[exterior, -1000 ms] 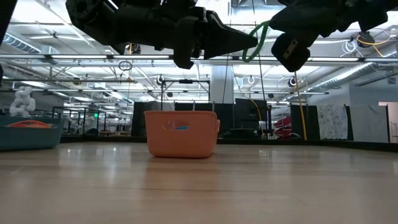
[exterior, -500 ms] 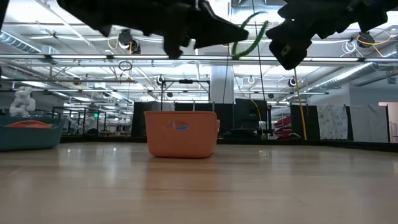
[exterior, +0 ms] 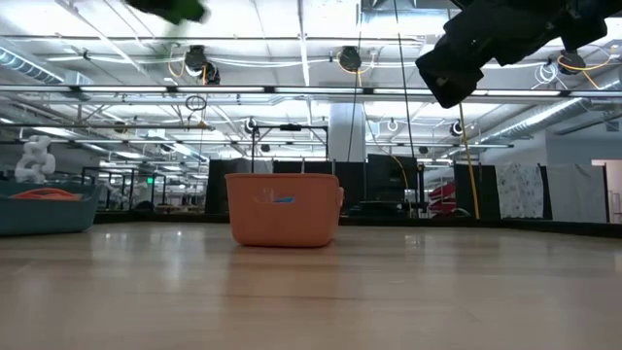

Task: Sort rubber bands into baskets
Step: Put the green rubber band into the green bin

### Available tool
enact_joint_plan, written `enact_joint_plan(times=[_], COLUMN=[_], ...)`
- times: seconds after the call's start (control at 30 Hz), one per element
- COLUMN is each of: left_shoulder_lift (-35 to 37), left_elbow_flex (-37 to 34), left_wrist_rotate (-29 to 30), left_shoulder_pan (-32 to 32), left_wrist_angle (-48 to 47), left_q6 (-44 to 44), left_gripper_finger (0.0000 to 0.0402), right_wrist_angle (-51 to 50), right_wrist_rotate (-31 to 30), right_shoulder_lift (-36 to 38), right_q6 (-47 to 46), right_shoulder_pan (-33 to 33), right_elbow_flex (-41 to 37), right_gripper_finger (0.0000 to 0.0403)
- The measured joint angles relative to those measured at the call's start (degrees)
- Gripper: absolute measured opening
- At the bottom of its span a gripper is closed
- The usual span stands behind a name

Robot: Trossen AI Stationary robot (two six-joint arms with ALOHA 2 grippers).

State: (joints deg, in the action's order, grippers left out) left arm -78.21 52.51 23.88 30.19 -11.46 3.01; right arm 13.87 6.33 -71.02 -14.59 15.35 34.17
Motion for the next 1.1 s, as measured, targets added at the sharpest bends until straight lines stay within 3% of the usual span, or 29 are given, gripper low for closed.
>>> enact_joint_plan(times=[0.23, 0.53, 0.73, 1.1], left_shoulder_lift=[10.1, 9.5, 4.1, -3.9], left_elbow_flex=[0.0, 0.0, 0.0, 0.0], left_wrist_rotate=[-0.6, -16.9, -23.2, -40.3], left_shoulder_pan=[9.0, 17.1, 21.0, 22.0], left_wrist_angle=[-17.9, -31.4, -40.1, -40.5], left_q6=[-32.6, -65.9, -75.6, -76.1], left_gripper_finger=[0.0001, 0.0001, 0.0001, 0.0003], right_wrist_angle=[-0.5, -1.4, -3.5, -6.1], right_wrist_rotate=[-0.2, 0.0, -0.1, -0.3], right_shoulder_lift=[0.0, 0.0, 0.0, 0.0], right_q6=[0.7, 1.8, 2.1, 1.7], right_shoulder_pan=[0.8, 2.9, 3.1, 3.1], right_elbow_flex=[0.0, 0.0, 0.0, 0.0], right_gripper_finger=[0.0176, 0.0176, 0.0176, 0.0176])
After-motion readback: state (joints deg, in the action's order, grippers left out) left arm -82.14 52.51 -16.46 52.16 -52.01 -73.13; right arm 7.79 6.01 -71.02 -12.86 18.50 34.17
